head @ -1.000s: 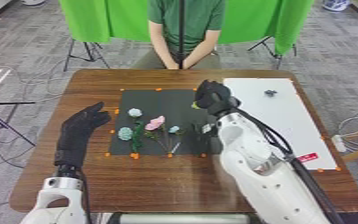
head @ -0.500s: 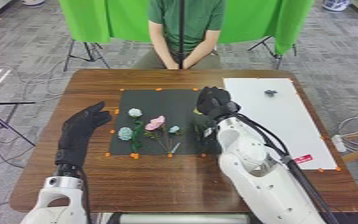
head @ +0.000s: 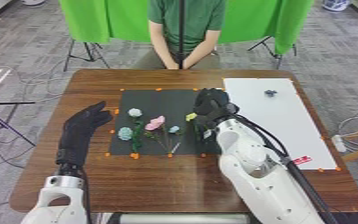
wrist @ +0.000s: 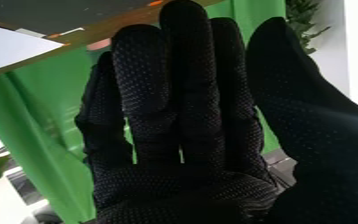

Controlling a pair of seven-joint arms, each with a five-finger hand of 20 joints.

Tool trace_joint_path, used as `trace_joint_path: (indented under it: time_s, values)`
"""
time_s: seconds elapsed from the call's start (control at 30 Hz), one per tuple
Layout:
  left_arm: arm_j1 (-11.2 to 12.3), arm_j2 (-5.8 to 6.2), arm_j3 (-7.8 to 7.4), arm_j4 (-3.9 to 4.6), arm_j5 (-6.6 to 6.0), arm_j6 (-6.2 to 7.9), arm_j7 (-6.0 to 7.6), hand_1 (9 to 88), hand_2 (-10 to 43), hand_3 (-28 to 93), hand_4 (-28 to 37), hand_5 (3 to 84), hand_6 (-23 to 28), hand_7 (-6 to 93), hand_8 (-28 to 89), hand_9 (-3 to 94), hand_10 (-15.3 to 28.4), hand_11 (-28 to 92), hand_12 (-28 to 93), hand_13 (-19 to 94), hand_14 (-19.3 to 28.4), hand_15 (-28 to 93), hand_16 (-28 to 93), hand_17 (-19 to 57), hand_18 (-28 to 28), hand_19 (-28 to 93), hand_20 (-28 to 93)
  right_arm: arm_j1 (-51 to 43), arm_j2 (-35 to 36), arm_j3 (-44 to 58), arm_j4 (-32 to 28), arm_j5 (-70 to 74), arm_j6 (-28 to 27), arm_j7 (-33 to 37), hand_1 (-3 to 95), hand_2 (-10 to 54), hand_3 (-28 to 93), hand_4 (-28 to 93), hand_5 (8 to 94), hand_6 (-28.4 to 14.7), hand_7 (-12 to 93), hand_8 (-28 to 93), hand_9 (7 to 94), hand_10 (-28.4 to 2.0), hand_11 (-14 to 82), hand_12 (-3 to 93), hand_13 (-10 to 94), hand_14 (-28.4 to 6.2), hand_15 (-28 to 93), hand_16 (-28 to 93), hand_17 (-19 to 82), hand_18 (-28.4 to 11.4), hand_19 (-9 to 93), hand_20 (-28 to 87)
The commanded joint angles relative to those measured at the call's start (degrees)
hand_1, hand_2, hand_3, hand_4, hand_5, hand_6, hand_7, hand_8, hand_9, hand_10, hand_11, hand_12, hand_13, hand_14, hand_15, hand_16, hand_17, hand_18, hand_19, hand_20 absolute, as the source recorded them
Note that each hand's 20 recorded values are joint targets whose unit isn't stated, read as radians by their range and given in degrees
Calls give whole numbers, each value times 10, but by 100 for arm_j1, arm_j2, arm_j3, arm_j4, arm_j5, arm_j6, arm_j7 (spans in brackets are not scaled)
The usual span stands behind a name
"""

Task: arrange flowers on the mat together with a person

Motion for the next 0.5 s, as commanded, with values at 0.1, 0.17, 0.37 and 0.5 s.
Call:
trace_joint_path:
  time_s: [0.1,0.17,0.37,0.5]
  values:
    - [28,-25,1,38,1,-62,-50,249,49,665,-240,470,51,146,-58,474,140,212,140,378,196,251,17,41,163,148,177,-52,45,140,-33,67,30,-637,453,-95,717,-247,701,32,178,-46,826,-101,166,317,702,-105,564,338,275,-208,657,533]
    - [28,-17,7,40,-3,-57,-56,249,48,665,-240,470,51,146,-59,473,140,212,141,378,196,251,17,42,163,148,176,-8,141,47,-196,212,-339,-617,433,-95,704,-222,706,29,180,-13,808,-105,207,278,692,-107,567,344,270,-203,650,532]
    - [11,-19,30,42,4,-76,-56,249,48,664,-241,470,52,145,-59,474,140,212,141,378,196,252,17,42,163,147,176,181,265,-190,-344,34,-1146,-728,352,31,745,-152,685,33,167,-5,572,-162,419,392,463,-180,710,444,211,-195,600,508]
    - [-10,-13,29,46,5,-76,-49,249,48,664,-241,470,52,145,-59,475,139,213,140,378,196,251,17,42,163,146,176,231,299,-251,-302,69,-1291,-621,236,167,769,-123,670,26,159,-104,410,-191,536,554,344,-217,754,519,158,-197,591,502]
